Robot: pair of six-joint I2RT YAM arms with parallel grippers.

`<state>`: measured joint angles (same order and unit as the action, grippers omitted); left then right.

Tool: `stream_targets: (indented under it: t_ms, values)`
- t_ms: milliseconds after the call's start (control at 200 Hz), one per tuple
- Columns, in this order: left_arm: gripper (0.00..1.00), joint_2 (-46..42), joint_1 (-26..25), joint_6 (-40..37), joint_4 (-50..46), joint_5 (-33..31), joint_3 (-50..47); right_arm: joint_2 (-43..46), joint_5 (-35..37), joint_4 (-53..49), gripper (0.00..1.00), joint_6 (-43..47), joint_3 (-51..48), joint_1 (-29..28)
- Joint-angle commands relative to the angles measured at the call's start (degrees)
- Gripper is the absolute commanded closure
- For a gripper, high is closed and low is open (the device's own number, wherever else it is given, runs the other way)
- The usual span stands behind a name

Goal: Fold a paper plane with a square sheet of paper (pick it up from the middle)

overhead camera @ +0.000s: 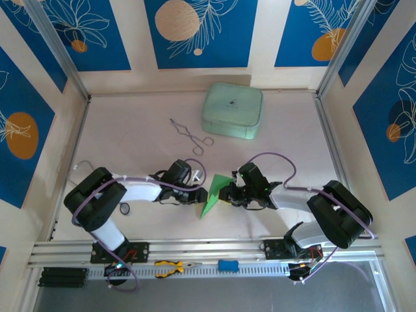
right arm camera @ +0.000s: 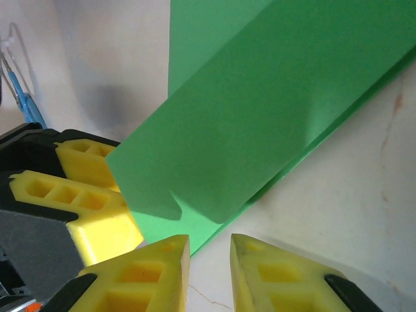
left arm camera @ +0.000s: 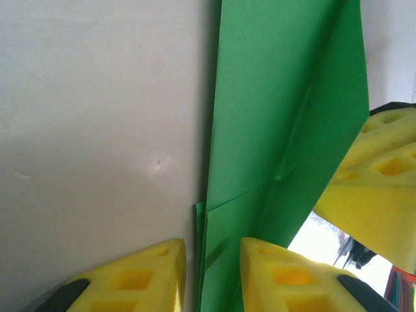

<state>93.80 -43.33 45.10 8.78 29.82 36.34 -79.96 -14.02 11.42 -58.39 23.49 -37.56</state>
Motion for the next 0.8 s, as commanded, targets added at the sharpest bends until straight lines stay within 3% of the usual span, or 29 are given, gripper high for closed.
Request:
stream_targets:
  t_ms: [0,795]
  values:
    - [0.7,2.42,0.17,0.38,3.8,2.56,0.53,-1.18,-1.28,1.98,0.75,-0.88,-0.97,-0.51]
    - [0.74,4.81,-0.6,4.92,13.98,7.54,-1.37,-4.24,-0.66,3.6,0.76,-2.52,-2.13,-0.06]
